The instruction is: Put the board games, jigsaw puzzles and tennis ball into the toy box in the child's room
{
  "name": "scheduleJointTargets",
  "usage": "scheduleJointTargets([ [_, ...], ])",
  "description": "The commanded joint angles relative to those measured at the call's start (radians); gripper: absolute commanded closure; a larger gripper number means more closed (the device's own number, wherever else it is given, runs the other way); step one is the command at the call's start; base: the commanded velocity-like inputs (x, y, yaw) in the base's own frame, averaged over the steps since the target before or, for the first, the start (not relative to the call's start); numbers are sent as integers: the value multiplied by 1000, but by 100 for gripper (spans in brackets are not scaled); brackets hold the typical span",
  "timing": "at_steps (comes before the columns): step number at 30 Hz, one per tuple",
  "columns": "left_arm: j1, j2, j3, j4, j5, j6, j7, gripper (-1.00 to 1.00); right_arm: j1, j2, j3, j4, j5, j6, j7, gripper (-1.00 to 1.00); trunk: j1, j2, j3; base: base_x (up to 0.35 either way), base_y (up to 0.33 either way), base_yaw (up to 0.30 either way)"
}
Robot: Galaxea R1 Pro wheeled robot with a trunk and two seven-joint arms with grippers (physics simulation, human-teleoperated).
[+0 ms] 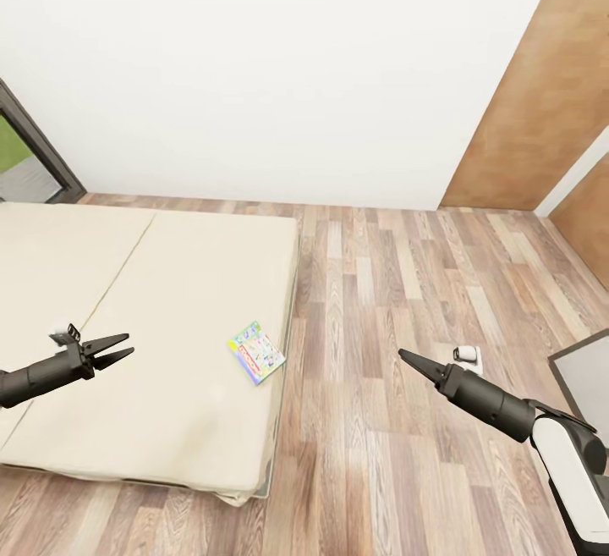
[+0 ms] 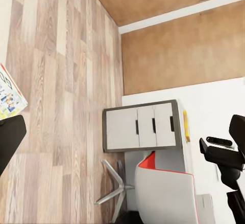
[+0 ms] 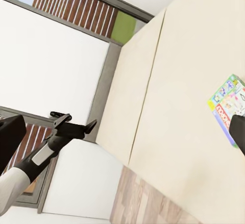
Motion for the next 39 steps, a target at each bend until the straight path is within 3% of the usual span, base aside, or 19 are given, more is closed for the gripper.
scheduleJointTargets([
  [1,-1,0,0,0,-1,11,-4,-100,-1,0,-1,0,-1,5,2,-100,1,-2,0,0,0,0],
  [39,-1,-12,0,0,-4,11,0,-100,-1,1,-1,1,-1,5,-3,-100,1,-2,63,0,0,0],
])
